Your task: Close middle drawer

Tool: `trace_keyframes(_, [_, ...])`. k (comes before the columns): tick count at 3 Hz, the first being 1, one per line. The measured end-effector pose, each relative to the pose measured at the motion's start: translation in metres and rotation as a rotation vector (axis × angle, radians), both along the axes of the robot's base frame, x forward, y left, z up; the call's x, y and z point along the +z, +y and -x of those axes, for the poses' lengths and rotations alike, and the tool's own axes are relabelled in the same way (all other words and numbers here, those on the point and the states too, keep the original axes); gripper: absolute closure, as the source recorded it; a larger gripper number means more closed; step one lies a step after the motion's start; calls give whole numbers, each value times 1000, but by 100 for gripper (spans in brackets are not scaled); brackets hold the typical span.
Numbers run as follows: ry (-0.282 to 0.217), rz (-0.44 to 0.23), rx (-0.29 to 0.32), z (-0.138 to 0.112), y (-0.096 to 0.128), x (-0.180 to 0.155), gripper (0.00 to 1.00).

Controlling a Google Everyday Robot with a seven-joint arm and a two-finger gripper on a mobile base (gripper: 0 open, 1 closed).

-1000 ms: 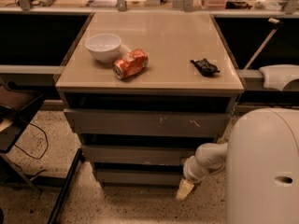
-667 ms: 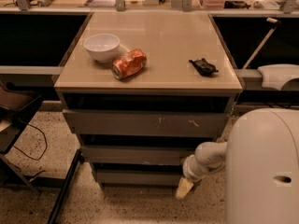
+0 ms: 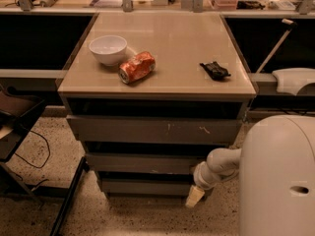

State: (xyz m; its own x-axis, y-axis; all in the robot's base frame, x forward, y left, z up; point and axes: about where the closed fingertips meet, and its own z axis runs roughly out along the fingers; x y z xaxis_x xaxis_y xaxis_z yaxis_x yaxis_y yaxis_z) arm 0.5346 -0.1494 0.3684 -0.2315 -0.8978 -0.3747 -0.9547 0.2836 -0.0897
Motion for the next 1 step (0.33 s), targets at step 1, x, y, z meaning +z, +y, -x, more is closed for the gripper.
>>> trace_keyframes(1, [0, 0, 0, 0, 0, 0, 0])
